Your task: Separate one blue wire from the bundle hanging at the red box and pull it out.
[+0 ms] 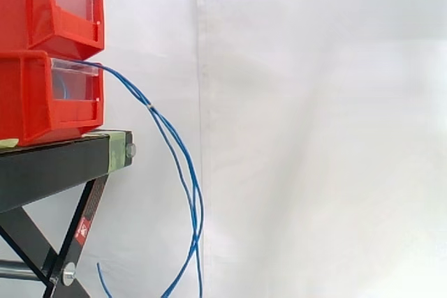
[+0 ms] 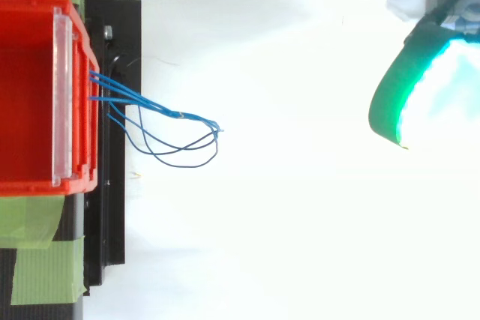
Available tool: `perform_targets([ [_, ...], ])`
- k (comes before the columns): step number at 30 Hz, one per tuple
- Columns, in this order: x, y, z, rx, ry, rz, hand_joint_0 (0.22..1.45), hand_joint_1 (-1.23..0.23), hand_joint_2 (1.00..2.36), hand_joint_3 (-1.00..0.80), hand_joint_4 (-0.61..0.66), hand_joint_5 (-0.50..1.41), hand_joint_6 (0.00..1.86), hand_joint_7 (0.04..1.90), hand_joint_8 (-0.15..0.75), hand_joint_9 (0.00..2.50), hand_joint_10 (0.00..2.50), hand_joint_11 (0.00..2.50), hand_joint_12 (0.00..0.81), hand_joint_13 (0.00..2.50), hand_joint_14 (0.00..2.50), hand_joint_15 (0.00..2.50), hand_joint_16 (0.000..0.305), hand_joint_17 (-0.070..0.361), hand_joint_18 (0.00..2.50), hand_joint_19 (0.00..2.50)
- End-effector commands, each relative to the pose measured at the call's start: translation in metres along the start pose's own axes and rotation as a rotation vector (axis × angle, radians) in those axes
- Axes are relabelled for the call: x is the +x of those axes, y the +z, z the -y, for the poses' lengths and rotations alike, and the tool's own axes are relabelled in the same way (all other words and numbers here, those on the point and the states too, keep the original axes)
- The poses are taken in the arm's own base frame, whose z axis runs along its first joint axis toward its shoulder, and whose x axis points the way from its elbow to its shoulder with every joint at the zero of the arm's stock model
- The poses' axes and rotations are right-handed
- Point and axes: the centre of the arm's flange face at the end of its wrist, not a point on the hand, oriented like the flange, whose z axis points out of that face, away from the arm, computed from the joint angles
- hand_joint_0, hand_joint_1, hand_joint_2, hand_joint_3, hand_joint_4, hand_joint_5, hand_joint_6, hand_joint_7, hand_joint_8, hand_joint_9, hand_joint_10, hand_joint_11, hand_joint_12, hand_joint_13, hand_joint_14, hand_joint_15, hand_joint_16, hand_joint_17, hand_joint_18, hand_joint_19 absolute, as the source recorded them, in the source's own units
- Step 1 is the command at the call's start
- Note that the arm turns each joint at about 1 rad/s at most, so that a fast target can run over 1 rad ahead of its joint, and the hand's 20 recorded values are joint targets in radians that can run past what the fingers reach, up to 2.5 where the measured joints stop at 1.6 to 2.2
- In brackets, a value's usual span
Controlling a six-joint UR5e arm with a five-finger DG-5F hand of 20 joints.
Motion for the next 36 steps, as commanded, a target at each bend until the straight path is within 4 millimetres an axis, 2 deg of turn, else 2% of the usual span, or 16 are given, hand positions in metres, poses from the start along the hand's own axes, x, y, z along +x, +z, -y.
perform_targets([
  [1,0.002,0.0,0.0,-0.002,-0.045,-0.002,0.48,-0.54,1.0,-0.5,0.15,-0.26,0.5,0.63,0.247,0.13,0.0,0.0,0.318,0.0,0.0,0.06,0.06,0.134,0.0,0.07],
  [11,0.006,0.001,-0.001,-0.005,-0.057,-0.011,0.49,-0.54,1.0,-0.5,0.15,-0.26,0.5,0.64,0.247,0.13,0.0,0.0,0.316,0.0,0.0,0.06,0.059,0.133,0.0,0.06],
  [15,0.007,0.001,-0.001,-0.002,-0.064,-0.011,0.49,-0.53,1.0,-0.5,0.14,-0.27,0.5,0.66,0.233,0.06,0.0,0.03,0.311,0.0,0.0,0.08,0.059,0.132,0.0,0.09],
  [19,0.007,-0.001,0.003,0.017,-0.156,-0.007,0.49,-0.56,1.0,-0.5,0.16,-0.26,0.5,0.7,0.213,0.0,0.0,0.01,0.301,0.0,0.0,0.08,0.058,0.131,0.0,0.08],
  [22,0.009,-0.002,0.023,0.046,-0.315,0.005,0.5,-0.58,1.0,-0.5,0.18,-0.25,0.5,0.72,0.211,0.0,0.0,0.0,0.298,0.0,0.0,0.08,0.058,0.13,0.0,0.08],
  [23,0.011,-0.003,0.04,0.066,-0.405,0.016,0.5,-0.58,1.0,-0.5,0.18,-0.25,0.5,0.73,0.211,0.0,0.0,0.0,0.297,0.0,0.0,0.08,0.058,0.13,0.0,0.08],
  [24,0.011,-0.003,0.04,0.066,-0.405,0.016,0.5,-0.58,1.0,-0.5,0.18,-0.25,0.5,0.73,0.21,0.0,0.0,0.01,0.297,0.0,0.0,0.07,0.058,0.13,0.0,0.07],
  [27,0.013,-0.007,0.067,0.102,-0.524,0.021,0.51,-0.59,1.0,-0.5,0.19,-0.25,0.5,0.74,0.212,0.0,0.0,0.0,0.295,0.0,0.0,0.07,0.058,0.13,0.0,0.07],
  [36,0.019,-0.003,0.094,0.043,-0.674,0.079,0.56,-0.65,1.0,-0.5,0.21,-0.23,0.5,0.76,0.201,0.0,0.0,0.0,0.287,0.0,0.0,0.06,0.056,0.125,0.0,0.06],
])
